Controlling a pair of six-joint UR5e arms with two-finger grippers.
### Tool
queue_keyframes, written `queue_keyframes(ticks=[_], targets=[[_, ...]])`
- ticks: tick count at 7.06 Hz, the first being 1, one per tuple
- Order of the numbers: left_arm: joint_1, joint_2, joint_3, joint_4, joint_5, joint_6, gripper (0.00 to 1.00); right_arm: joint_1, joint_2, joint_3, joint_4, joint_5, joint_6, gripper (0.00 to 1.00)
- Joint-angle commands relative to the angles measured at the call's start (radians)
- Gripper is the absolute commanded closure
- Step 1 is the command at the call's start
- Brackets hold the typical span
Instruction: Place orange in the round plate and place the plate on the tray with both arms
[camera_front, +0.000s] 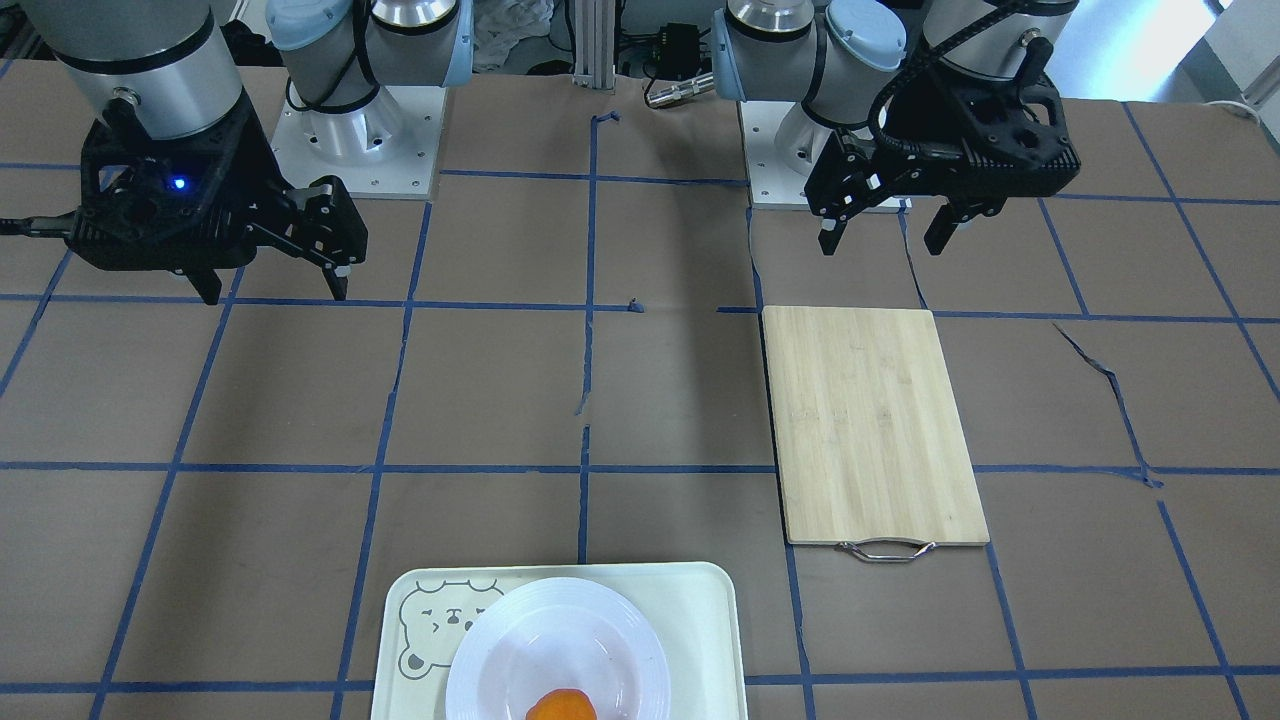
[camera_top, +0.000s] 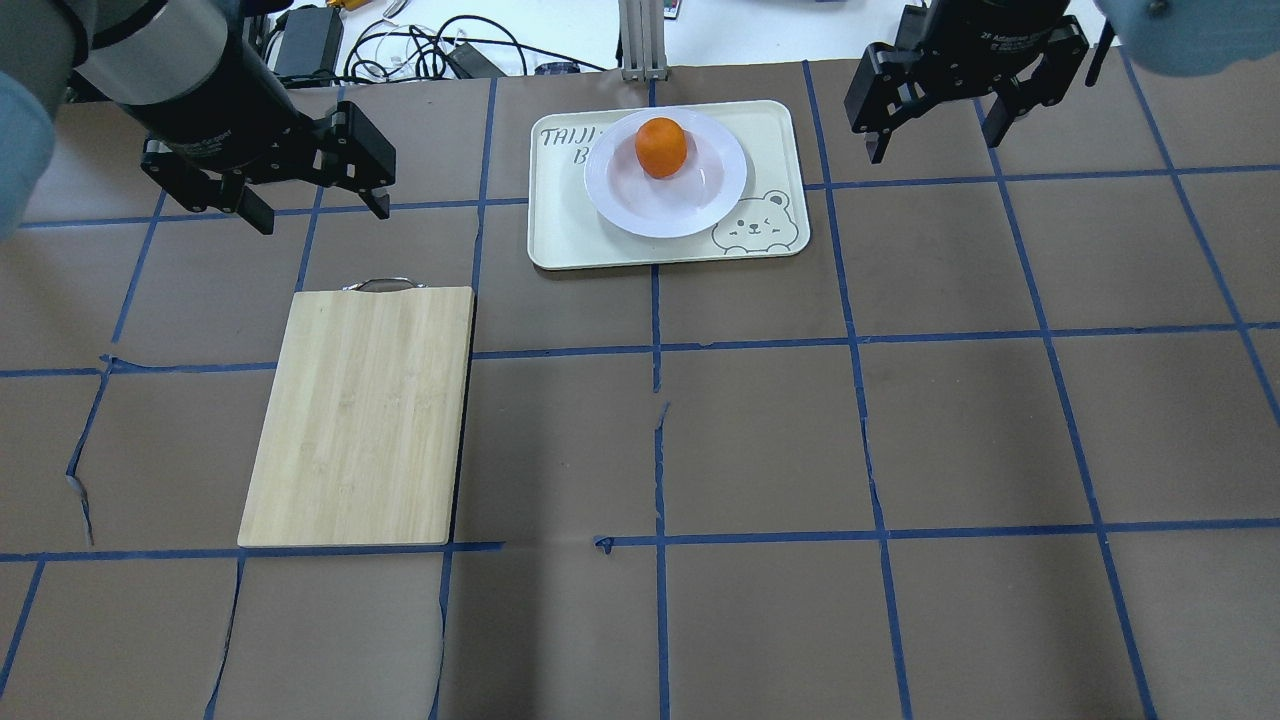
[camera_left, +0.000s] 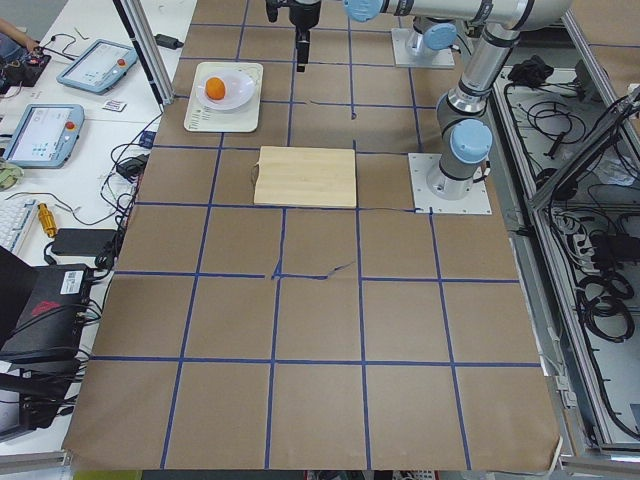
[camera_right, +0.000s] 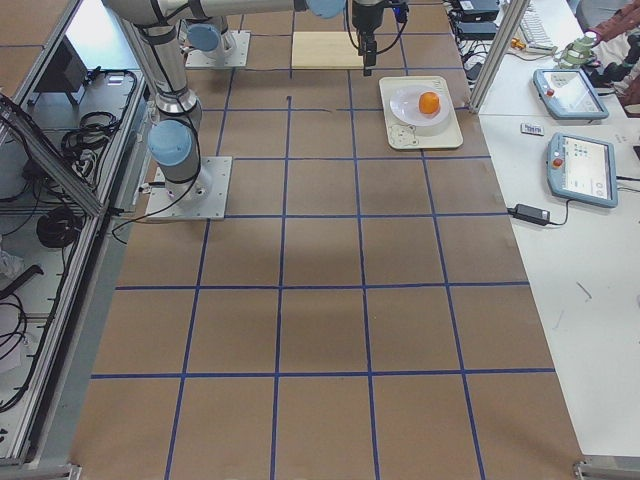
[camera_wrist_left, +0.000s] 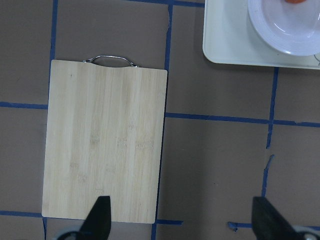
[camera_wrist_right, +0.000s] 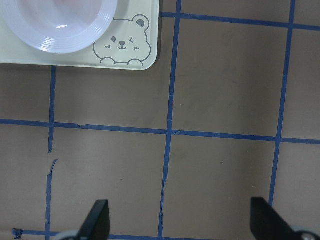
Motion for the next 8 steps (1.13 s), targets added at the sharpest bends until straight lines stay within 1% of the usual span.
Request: queue_keyframes(ticks=[1,2,4,6,8], targets=[[0.000,0.000,-0.001,0.000,0.000,0.000,0.00,-0.008,-0.052,0.034,-0.029,0.000,-0.006,0.00],[-0.001,0.000,-0.001,0.000,0.000,0.000,0.00,-0.011,-0.078,0.030,-0.068,0.017,-0.009,0.00],[0.000,0.002,-0.001,0.000,0.000,0.000,0.00,-0.022,-0.093,0.050,-0.050,-0.001,-0.010,0.00],[0.000,0.000,-0.001,0.000,0.000,0.000,0.00,-0.016,-0.100,0.053,-0.047,0.003,-0.012,0.00],[0.000,0.000,-0.001,-0.002,0.000,0.000,0.00,-0.017,-0.110,0.077,-0.049,0.009,-0.009,0.00]])
